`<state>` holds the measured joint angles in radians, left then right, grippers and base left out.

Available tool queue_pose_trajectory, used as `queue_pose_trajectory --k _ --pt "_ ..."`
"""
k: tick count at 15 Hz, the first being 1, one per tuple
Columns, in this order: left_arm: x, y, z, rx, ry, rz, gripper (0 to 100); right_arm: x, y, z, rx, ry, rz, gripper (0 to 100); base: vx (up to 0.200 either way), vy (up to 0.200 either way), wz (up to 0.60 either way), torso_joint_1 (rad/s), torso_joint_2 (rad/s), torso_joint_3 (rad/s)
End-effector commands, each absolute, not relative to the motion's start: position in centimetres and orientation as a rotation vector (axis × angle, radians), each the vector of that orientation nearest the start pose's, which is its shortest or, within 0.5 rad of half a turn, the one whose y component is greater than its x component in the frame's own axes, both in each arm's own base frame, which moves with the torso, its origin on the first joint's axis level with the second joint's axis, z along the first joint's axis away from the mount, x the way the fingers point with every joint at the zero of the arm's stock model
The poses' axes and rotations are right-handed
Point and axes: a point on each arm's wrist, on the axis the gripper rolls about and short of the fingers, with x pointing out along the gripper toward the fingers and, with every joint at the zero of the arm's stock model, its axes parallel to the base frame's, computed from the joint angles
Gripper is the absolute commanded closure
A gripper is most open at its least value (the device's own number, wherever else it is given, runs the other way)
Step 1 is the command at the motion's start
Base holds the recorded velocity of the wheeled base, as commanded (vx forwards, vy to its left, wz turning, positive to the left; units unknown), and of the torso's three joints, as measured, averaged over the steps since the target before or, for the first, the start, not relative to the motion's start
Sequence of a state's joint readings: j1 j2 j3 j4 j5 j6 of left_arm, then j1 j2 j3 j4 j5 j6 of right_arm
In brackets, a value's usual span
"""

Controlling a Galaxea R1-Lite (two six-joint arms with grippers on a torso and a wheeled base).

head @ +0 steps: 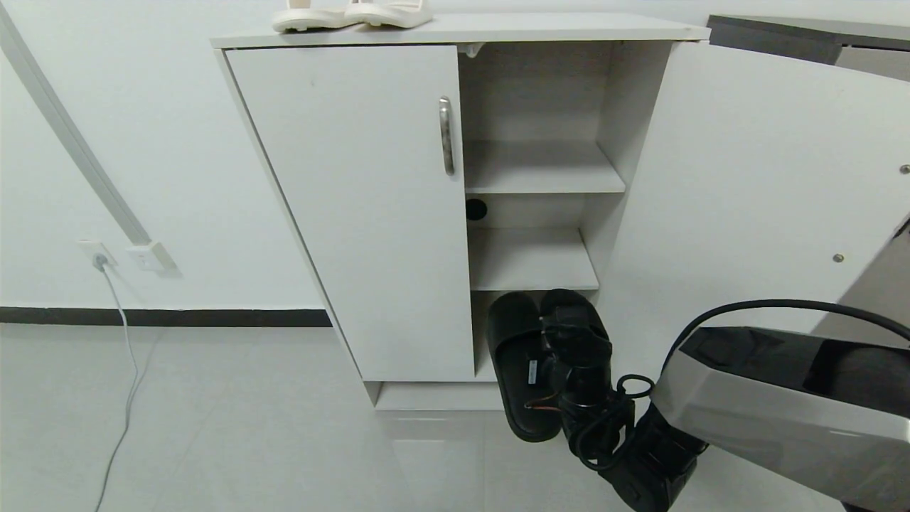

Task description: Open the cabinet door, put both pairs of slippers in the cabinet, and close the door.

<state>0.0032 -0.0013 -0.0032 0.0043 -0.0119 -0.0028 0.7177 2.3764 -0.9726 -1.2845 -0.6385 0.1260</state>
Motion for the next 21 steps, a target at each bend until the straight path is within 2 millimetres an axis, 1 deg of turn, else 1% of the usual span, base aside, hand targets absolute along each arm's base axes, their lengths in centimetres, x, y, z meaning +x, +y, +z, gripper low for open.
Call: queue_pose_trajectory --k 1,7,10,12,14,16,17,18,19,21 --pt "-2.3 0.0 7.6 -0.003 0.002 -0.008 100 32.3 26.4 3.6 0.05 0.099 0.072 100 0.2 0.0 0.0 0.002 0.01 0.002" --pt "-2.3 0.0 7.6 -0.003 0.002 -0.009 100 32.4 26.4 3.8 0.055 0.094 0.072 100 0.2 0.0 0.0 0.006 0.0 0.0" --pt "-2.3 0.0 7.6 -0.003 0.003 -0.009 100 32.7 26.7 3.7 0.058 0.091 0.073 100 0.2 0.0 0.0 0.001 0.0 0.001" --pt "-2.3 0.0 7.6 -0.003 0.002 -0.009 100 34.2 26.3 4.5 0.072 0.076 0.044 100 0.0 0.0 0.0 0.0 0.0 0.0" --pt "-2.3 0.0 7.6 -0.003 0.002 -0.008 100 36.2 26.1 5.3 0.1 0.113 0.017 100 0.0 0.0 0.0 0.0 0.0 0.0" --pt "-2.3 0.0 7.6 -0.005 0.002 -0.008 100 37.6 26.2 5.9 0.098 0.15 0.026 100 0.0 0.0 0.0 0.0 0.0 0.0" --pt "-2.3 0.0 7.6 -0.005 0.002 -0.008 100 38.8 26.5 5.8 0.099 0.151 0.028 100 0.0 0.0 0.0 0.0 0.0 0.0" --pt "-2.3 0.0 7.6 -0.005 0.002 -0.008 100 39.5 26.6 5.7 0.094 0.15 0.021 100 0.0 0.0 0.0 0.0 0.0 0.0" --pt "-2.3 0.0 7.6 -0.006 0.002 -0.008 100 40.9 26.6 5.2 0.089 0.153 0.004 100 0.0 0.0 0.0 0.0 0.0 0.0" --pt "-2.3 0.0 7.6 -0.006 0.002 -0.008 100 41.9 26.5 4.9 0.092 0.148 -0.006 100 0.0 0.0 0.0 0.0 0.0 0.0"
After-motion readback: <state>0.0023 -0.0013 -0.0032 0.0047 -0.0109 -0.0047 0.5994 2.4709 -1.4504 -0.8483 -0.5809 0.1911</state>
